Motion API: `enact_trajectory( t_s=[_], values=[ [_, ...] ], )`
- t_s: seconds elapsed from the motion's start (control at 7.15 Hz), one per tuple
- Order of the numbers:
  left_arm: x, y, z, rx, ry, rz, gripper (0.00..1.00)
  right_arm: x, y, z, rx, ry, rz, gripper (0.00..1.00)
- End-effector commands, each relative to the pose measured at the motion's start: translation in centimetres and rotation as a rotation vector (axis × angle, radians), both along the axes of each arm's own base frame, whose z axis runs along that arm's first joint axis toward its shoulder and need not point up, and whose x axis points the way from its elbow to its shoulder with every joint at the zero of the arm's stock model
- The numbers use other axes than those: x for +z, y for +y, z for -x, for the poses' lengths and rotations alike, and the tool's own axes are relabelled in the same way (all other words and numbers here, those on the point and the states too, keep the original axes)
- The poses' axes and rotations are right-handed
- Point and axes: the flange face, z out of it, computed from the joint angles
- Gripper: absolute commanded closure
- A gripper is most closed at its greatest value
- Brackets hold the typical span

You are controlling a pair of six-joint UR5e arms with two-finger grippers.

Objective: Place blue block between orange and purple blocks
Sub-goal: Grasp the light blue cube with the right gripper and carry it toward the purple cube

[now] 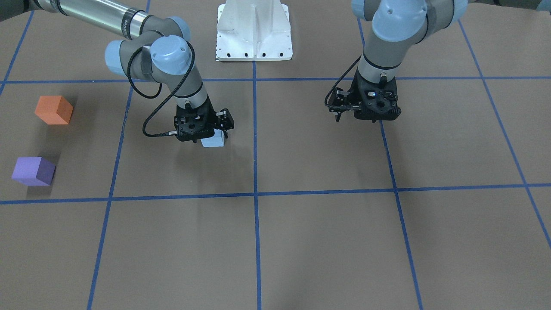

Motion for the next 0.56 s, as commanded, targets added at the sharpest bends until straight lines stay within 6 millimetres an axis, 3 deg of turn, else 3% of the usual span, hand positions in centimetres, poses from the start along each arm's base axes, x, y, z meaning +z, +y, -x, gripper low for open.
enact_trajectory(
  t_s=[0.0,0.14,0.42],
  values=[
    [0.1,0.0,-0.2,-0.001,-0.002,0.005,0.01,0.4,0.2,0.0,-0.011,0.000,-0.005,1.00],
    [0.1,0.0,-0.1,-0.001,-0.002,0.004,0.01,0.4,-1.1,-2.3,0.004,-0.015,0.007,1.00],
    [0.0,0.0,-0.1,-0.001,0.000,0.002,0.01,4.4,-2.7,-12.5,0.007,-0.036,0.054,1.00]
  ],
)
